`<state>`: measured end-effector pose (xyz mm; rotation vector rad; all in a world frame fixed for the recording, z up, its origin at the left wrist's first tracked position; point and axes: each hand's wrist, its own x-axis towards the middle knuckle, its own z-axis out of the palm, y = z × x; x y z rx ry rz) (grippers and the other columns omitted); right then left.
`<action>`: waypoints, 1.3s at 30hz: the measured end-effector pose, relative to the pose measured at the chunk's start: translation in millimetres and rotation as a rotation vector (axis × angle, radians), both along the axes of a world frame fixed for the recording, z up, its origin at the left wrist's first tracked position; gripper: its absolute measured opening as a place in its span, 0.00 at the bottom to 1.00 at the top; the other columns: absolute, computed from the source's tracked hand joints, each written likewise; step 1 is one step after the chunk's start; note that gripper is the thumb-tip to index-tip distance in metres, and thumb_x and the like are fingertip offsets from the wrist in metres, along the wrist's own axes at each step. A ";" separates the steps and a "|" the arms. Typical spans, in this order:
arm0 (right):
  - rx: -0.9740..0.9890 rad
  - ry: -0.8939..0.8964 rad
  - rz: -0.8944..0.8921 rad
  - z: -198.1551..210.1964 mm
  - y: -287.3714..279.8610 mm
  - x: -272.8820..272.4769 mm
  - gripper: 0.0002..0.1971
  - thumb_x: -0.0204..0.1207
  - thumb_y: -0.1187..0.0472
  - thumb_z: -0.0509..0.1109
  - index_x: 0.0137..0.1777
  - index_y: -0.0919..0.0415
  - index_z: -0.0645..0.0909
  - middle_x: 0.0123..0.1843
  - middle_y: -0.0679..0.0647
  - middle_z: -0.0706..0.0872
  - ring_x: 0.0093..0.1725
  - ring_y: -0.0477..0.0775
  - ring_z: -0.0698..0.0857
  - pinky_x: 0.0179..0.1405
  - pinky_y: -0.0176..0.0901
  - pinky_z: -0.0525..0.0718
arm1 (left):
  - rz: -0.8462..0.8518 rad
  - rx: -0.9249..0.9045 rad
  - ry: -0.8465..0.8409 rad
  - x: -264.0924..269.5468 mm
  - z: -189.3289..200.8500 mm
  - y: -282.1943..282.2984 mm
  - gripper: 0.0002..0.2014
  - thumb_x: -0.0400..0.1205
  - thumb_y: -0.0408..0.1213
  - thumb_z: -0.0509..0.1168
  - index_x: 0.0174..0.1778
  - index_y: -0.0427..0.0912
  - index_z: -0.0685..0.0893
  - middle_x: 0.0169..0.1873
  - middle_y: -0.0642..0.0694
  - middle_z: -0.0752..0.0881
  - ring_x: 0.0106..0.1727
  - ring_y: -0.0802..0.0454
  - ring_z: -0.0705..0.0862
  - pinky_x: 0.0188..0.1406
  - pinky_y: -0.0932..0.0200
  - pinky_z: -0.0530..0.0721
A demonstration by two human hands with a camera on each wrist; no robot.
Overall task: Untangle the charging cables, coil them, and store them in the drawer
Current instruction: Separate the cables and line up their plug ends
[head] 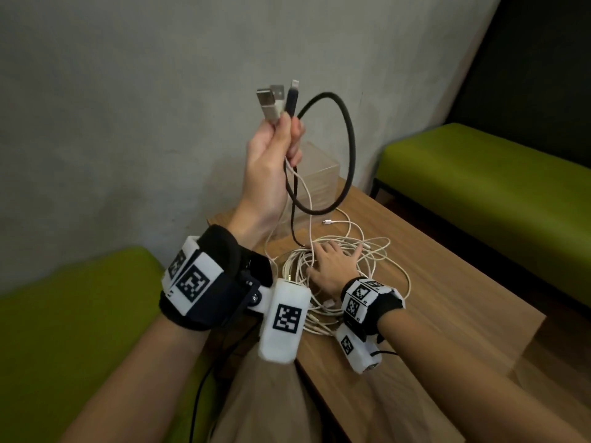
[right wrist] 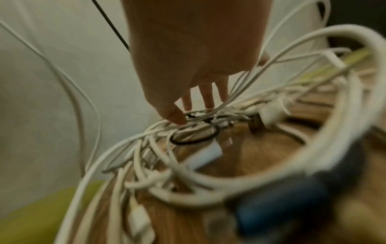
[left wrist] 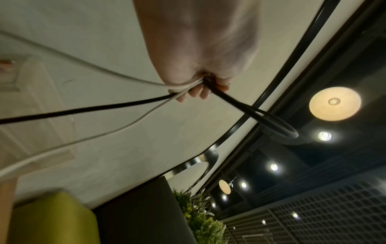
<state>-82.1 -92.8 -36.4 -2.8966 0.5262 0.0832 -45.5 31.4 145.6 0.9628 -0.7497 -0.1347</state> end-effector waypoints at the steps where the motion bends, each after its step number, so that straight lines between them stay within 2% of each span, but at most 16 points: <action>1: 0.021 -0.048 -0.015 5.2 -0.8 0.9 0.29 0.79 0.43 0.55 0.77 0.53 0.58 0.77 0.55 0.68 0.78 0.56 0.62 0.71 0.83 0.42 | -0.005 0.019 -0.008 -2.3 -2.5 -0.6 0.10 0.80 0.39 0.51 0.33 0.45 0.71 0.30 0.53 0.70 0.28 0.63 0.68 0.30 0.69 0.68; 5: -0.056 -0.173 0.073 20.7 5.0 6.7 0.26 0.80 0.40 0.53 0.76 0.47 0.62 0.74 0.56 0.70 0.75 0.60 0.65 0.71 0.79 0.52 | -0.017 0.061 -0.004 -11.0 -6.9 -2.4 0.10 0.80 0.39 0.51 0.34 0.45 0.72 0.31 0.53 0.71 0.28 0.63 0.69 0.31 0.69 0.69; 10: -0.040 -0.264 0.116 15.6 -2.6 9.7 0.14 0.82 0.53 0.58 0.62 0.53 0.79 0.62 0.55 0.79 0.64 0.60 0.73 0.60 0.59 0.69 | -0.033 -0.112 -0.011 -9.4 9.5 8.9 0.11 0.82 0.37 0.50 0.33 0.43 0.70 0.27 0.58 0.77 0.28 0.63 0.70 0.31 0.68 0.71; 12: 0.130 -0.415 0.121 17.7 -9.2 10.8 0.12 0.82 0.58 0.59 0.58 0.61 0.81 0.55 0.59 0.83 0.57 0.62 0.80 0.54 0.56 0.77 | -0.046 -0.131 0.001 -4.3 4.8 15.0 0.12 0.83 0.34 0.49 0.36 0.42 0.72 0.33 0.57 0.82 0.33 0.63 0.78 0.38 0.66 0.78; 14: 0.237 -0.568 0.097 27.4 -12.8 12.8 0.11 0.82 0.62 0.60 0.52 0.68 0.81 0.48 0.64 0.86 0.48 0.65 0.84 0.48 0.58 0.80 | -0.021 0.013 0.061 4.4 -18.2 16.9 0.13 0.86 0.32 0.48 0.42 0.42 0.76 0.43 0.52 0.83 0.45 0.63 0.83 0.53 0.63 0.82; 18: 0.230 -0.673 0.179 52.9 -16.2 12.4 0.10 0.81 0.64 0.62 0.48 0.71 0.81 0.40 0.64 0.86 0.38 0.62 0.84 0.39 0.50 0.81 | 0.019 0.530 -0.022 16.7 -88.7 6.3 0.08 0.85 0.36 0.53 0.48 0.52 0.76 0.47 0.54 0.78 0.50 0.64 0.76 0.57 0.63 0.71; 20: 0.204 -0.697 0.248 60.0 -14.7 9.6 0.07 0.78 0.69 0.65 0.41 0.70 0.82 0.37 0.63 0.86 0.36 0.60 0.84 0.37 0.48 0.79 | -0.043 0.651 -0.096 11.6 -110.1 -4.4 0.10 0.85 0.37 0.53 0.57 0.54 0.75 0.55 0.51 0.78 0.58 0.60 0.76 0.64 0.59 0.72; 22: 0.216 -0.762 0.256 61.4 -13.7 7.2 0.09 0.75 0.71 0.66 0.34 0.65 0.80 0.32 0.61 0.84 0.31 0.58 0.82 0.33 0.45 0.78 | 0.025 0.616 -0.134 4.2 -114.4 -14.8 0.11 0.85 0.36 0.53 0.59 0.52 0.76 0.56 0.48 0.79 0.59 0.56 0.77 0.64 0.59 0.74; 25: 0.251 -0.835 0.253 59.0 -12.9 5.1 0.12 0.75 0.70 0.67 0.31 0.58 0.74 0.29 0.51 0.77 0.27 0.48 0.77 0.31 0.28 0.69 | 0.172 0.548 -0.165 -2.6 -109.5 -24.1 0.13 0.85 0.32 0.55 0.39 0.54 0.74 0.39 0.52 0.78 0.44 0.61 0.78 0.50 0.62 0.76; 27: 0.265 -0.900 0.265 61.0 -9.7 2.9 0.10 0.74 0.68 0.66 0.32 0.59 0.75 0.29 0.47 0.76 0.27 0.36 0.75 0.32 0.24 0.70 | 0.204 0.506 -0.174 -2.4 -111.6 -27.7 0.14 0.85 0.31 0.55 0.38 0.56 0.73 0.38 0.53 0.78 0.42 0.62 0.78 0.48 0.64 0.76; 29: 0.295 -0.940 0.287 60.6 -5.3 -0.5 0.05 0.74 0.67 0.66 0.37 0.66 0.80 0.33 0.47 0.77 0.33 0.32 0.76 0.36 0.14 0.70 | 0.215 0.463 -0.122 -1.2 -114.7 -30.1 0.13 0.85 0.32 0.54 0.37 0.52 0.74 0.39 0.49 0.79 0.44 0.57 0.79 0.48 0.63 0.77; 31: 0.337 -0.885 0.271 50.6 -6.9 -2.8 0.06 0.72 0.68 0.69 0.48 0.69 0.83 0.40 0.50 0.83 0.38 0.35 0.78 0.41 0.18 0.75 | 0.201 0.434 -0.056 -1.9 -112.4 -31.2 0.13 0.85 0.33 0.53 0.35 0.49 0.73 0.40 0.47 0.80 0.44 0.56 0.81 0.49 0.64 0.78; 33: 0.345 -0.669 0.226 28.4 -14.5 -3.9 0.12 0.73 0.66 0.71 0.56 0.65 0.83 0.46 0.55 0.88 0.40 0.45 0.84 0.46 0.34 0.83 | 0.227 0.423 -0.068 1.8 -107.6 -30.0 0.13 0.86 0.34 0.52 0.35 0.49 0.74 0.37 0.48 0.81 0.42 0.56 0.81 0.48 0.64 0.79; 35: 0.254 -0.401 0.201 7.6 -18.9 -6.8 0.08 0.75 0.62 0.71 0.51 0.64 0.85 0.45 0.59 0.88 0.44 0.56 0.86 0.47 0.47 0.83 | 0.255 0.398 -0.083 8.2 -99.8 -24.8 0.12 0.85 0.40 0.52 0.36 0.51 0.74 0.32 0.52 0.76 0.34 0.57 0.75 0.39 0.61 0.75; 37: 0.169 -0.282 0.250 -3.0 -19.6 -9.7 0.09 0.77 0.60 0.69 0.46 0.66 0.86 0.45 0.62 0.87 0.46 0.62 0.84 0.47 0.49 0.78 | 0.304 0.353 -0.057 16.5 -91.6 -18.1 0.11 0.85 0.42 0.52 0.37 0.52 0.75 0.31 0.55 0.73 0.30 0.60 0.71 0.35 0.59 0.71; 39: 0.110 -0.246 0.262 2.0 -19.6 -10.4 0.10 0.78 0.60 0.67 0.49 0.66 0.86 0.49 0.62 0.86 0.50 0.62 0.83 0.50 0.49 0.75 | 0.359 0.305 -0.034 22.3 -83.9 -10.0 0.13 0.86 0.38 0.52 0.37 0.52 0.74 0.30 0.55 0.72 0.28 0.66 0.70 0.33 0.62 0.69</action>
